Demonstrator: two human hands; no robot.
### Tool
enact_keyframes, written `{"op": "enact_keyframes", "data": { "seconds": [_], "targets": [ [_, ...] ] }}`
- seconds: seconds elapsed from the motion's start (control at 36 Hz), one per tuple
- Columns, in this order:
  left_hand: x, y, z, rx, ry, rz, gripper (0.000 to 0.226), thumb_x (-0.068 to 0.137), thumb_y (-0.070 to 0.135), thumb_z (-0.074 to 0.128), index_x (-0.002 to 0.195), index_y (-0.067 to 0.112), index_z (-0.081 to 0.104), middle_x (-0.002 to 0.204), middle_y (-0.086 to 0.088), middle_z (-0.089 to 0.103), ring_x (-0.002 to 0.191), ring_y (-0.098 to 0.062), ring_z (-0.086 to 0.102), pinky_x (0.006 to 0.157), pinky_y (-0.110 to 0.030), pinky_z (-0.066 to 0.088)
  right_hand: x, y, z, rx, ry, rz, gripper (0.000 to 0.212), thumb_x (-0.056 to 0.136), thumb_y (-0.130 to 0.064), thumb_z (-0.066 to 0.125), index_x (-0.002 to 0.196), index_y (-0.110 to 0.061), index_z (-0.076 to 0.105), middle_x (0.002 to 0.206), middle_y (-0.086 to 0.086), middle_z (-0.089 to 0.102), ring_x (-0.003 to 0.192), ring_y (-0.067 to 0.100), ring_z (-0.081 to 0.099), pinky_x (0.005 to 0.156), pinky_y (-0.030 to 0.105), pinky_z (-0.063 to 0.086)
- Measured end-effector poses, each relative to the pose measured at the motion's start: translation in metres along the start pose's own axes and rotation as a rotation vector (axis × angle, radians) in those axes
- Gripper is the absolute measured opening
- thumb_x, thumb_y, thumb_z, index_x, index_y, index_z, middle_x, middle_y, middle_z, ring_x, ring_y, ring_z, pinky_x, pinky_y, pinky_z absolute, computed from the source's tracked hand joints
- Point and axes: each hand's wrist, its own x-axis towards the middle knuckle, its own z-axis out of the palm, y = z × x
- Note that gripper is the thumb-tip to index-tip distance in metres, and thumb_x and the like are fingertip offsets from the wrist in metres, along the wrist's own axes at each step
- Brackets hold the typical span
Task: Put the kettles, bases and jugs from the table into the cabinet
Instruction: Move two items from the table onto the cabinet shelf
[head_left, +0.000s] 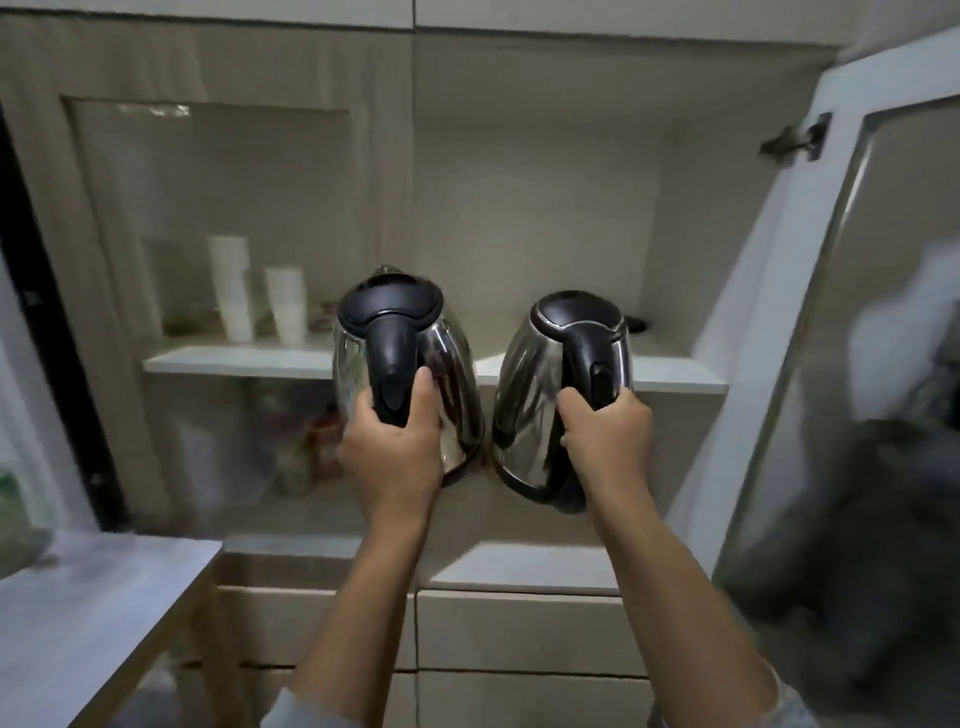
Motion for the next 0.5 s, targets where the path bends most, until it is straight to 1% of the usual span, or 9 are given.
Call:
{"op": "enact_keyframes", "data": {
  "seconds": [0.06, 0.11, 0.19, 0.22, 0.28, 0.33, 0.39, 0.44, 0.5],
  "targets": [
    [-0.001, 0.004, 0.027, -0.013, -0.017, 0.022, 0.027, 0.087, 0.041, 0.059, 0.077, 0.016, 0.059, 0.063, 0.009, 0.055, 0.057, -0.002, 0.051, 0.05, -0.012, 0.036, 0.022, 0.004, -0.014, -0.028, 0.024, -0.013, 0.011, 0.068, -0.027, 0.057, 0.065, -0.018, 0.052, 0.063, 0.004, 0.06, 0.066, 0.03, 0.062, 0.063, 0.039, 0.054],
    [0.0, 0.008, 0.054, -0.027, -0.037, 0.043, 0.026, 0.087, 0.039, 0.061, 0.074, 0.017, 0.057, 0.062, 0.011, 0.053, 0.056, 0.0, 0.051, 0.049, -0.006, 0.038, 0.044, 0.007, -0.026, -0.058, 0.054, -0.032, 0.016, 0.065, -0.032, 0.055, 0.067, -0.017, 0.053, 0.065, 0.006, 0.061, 0.071, 0.032, 0.066, 0.067, 0.044, 0.057],
    [0.002, 0.011, 0.087, -0.051, -0.063, 0.041, 0.024, 0.087, 0.039, 0.061, 0.068, 0.026, 0.053, 0.06, 0.011, 0.052, 0.054, 0.007, 0.054, 0.048, -0.005, 0.038, 0.071, 0.009, -0.04, -0.067, 0.082, -0.05, 0.017, 0.069, -0.031, 0.057, 0.068, -0.015, 0.053, 0.067, 0.008, 0.062, 0.072, 0.032, 0.066, 0.065, 0.044, 0.056],
    [0.004, 0.01, 0.098, -0.061, -0.073, 0.042, 0.024, 0.087, 0.04, 0.06, 0.07, 0.024, 0.054, 0.059, 0.011, 0.052, 0.053, 0.007, 0.054, 0.047, -0.007, 0.038, 0.081, 0.01, -0.043, -0.054, 0.091, -0.048, 0.016, 0.072, -0.027, 0.059, 0.067, -0.014, 0.051, 0.067, 0.008, 0.06, 0.071, 0.032, 0.065, 0.064, 0.042, 0.055],
    [0.011, 0.006, 0.119, -0.076, -0.076, 0.049, 0.027, 0.087, 0.041, 0.061, 0.075, 0.017, 0.057, 0.06, 0.01, 0.052, 0.052, -0.002, 0.052, 0.047, -0.011, 0.036, 0.099, 0.012, -0.048, -0.028, 0.115, -0.044, 0.016, 0.075, -0.022, 0.059, 0.066, -0.015, 0.049, 0.066, 0.008, 0.057, 0.071, 0.034, 0.063, 0.062, 0.041, 0.054],
    [0.021, 0.0, 0.14, -0.087, -0.079, 0.066, 0.028, 0.086, 0.042, 0.061, 0.078, 0.015, 0.059, 0.062, 0.01, 0.054, 0.055, -0.002, 0.05, 0.049, -0.013, 0.037, 0.117, 0.016, -0.047, -0.028, 0.145, -0.057, 0.016, 0.073, -0.023, 0.059, 0.064, -0.015, 0.049, 0.066, 0.009, 0.057, 0.074, 0.038, 0.064, 0.065, 0.045, 0.055],
    [0.033, -0.006, 0.158, -0.101, -0.083, 0.077, 0.027, 0.086, 0.042, 0.062, 0.08, 0.015, 0.059, 0.064, 0.009, 0.055, 0.058, -0.005, 0.052, 0.052, -0.019, 0.039, 0.135, 0.02, -0.044, -0.028, 0.16, -0.064, 0.016, 0.073, -0.024, 0.059, 0.063, -0.016, 0.048, 0.066, 0.008, 0.056, 0.072, 0.037, 0.062, 0.064, 0.045, 0.055],
    [0.047, -0.013, 0.178, -0.119, -0.093, 0.081, 0.031, 0.085, 0.043, 0.062, 0.082, 0.013, 0.061, 0.065, 0.008, 0.056, 0.061, -0.015, 0.054, 0.057, -0.028, 0.041, 0.157, 0.025, -0.036, -0.024, 0.168, -0.067, 0.017, 0.072, -0.025, 0.059, 0.063, -0.015, 0.048, 0.065, 0.007, 0.055, 0.071, 0.037, 0.061, 0.064, 0.045, 0.055],
    [0.064, -0.021, 0.198, -0.14, -0.089, 0.1, 0.037, 0.083, 0.047, 0.061, 0.081, 0.011, 0.061, 0.063, 0.006, 0.055, 0.063, -0.019, 0.053, 0.059, -0.029, 0.041, 0.179, 0.029, -0.027, -0.024, 0.195, -0.076, 0.017, 0.067, -0.029, 0.057, 0.064, -0.015, 0.05, 0.065, 0.009, 0.055, 0.075, 0.04, 0.063, 0.067, 0.049, 0.055]
  ]
}}
